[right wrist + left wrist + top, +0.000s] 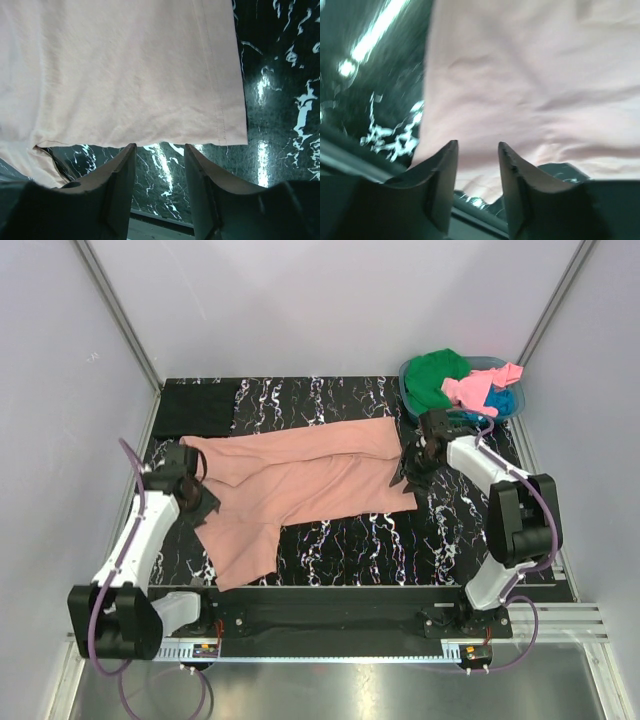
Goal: Fold and stack the t-shirts
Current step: Fold the tshirt
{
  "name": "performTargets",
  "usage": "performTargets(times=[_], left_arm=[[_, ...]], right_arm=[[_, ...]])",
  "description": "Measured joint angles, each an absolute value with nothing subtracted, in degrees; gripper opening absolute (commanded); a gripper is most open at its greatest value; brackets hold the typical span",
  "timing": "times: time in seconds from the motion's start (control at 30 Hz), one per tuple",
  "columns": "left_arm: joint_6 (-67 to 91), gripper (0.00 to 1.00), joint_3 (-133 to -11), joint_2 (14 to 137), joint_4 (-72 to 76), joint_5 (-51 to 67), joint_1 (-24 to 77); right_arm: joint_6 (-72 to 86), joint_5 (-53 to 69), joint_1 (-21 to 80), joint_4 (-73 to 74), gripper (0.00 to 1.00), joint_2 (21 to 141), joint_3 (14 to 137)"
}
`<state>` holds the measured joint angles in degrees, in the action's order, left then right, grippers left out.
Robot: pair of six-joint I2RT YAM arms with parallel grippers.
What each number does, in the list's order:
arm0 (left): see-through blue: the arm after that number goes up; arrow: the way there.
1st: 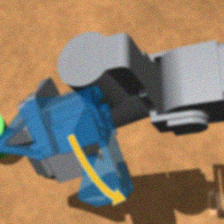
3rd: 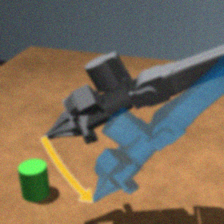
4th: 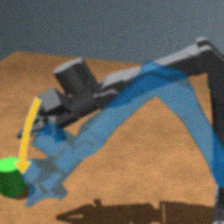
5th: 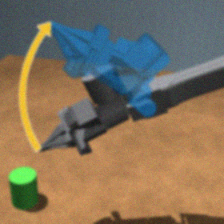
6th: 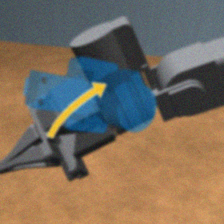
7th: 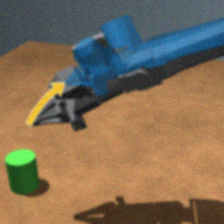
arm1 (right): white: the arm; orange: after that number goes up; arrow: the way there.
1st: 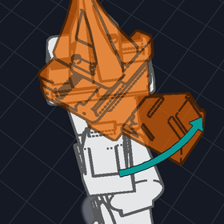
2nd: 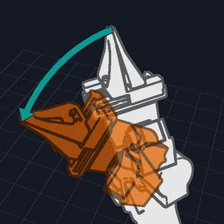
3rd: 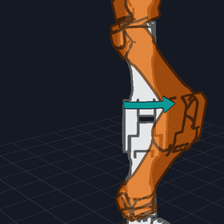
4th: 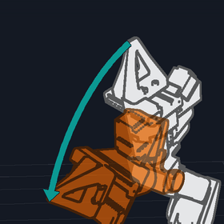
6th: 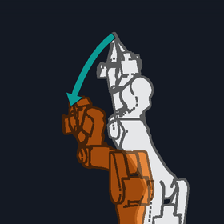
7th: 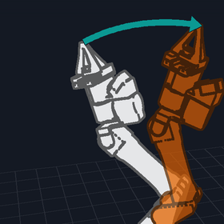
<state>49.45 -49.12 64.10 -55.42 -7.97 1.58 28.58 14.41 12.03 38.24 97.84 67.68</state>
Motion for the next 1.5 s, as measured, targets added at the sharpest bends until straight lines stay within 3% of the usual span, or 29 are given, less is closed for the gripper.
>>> performTargets(times=[0.07,0.27,0.47,0.7,1.17,1.37,1.5], left_arm=[[47.16,0.52,-54.17,68.10,-54.08,-8.01,1.58],[41.89,0.54,-59.37,80.40,-50.00,-7.18,1.72],[40.60,0.56,-56.03,77.43,-49.25,-3.55,1.80],[38.74,0.58,-55.96,72.27,-49.50,-2.37,1.80],[34.22,0.55,-58.08,85.12,-45.80,3.46,-2.85],[34.94,0.58,-58.15,83.88,-46.81,4.67,-3.25],[36.05,0.61,-58.13,80.40,-48.27,5.80,-3.25]], right_arm=[[28.16,13.74,12.05,39.27,0.53,98.96,70.00],[26.55,11.07,12.53,40.80,0.56,104.92,77.17],[26.37,9.23,13.41,42.65,0.52,109.27,78.83],[27.70,5.13,13.50,42.28,0.54,103.92,71.05],[34.37,11.53,5.63,37.08,0.60,98.96,61.06],[36.95,14.35,4.56,35.29,0.56,98.96,57.80],[38.54,15.70,2.79,33.82,0.43,98.63,55.88]])
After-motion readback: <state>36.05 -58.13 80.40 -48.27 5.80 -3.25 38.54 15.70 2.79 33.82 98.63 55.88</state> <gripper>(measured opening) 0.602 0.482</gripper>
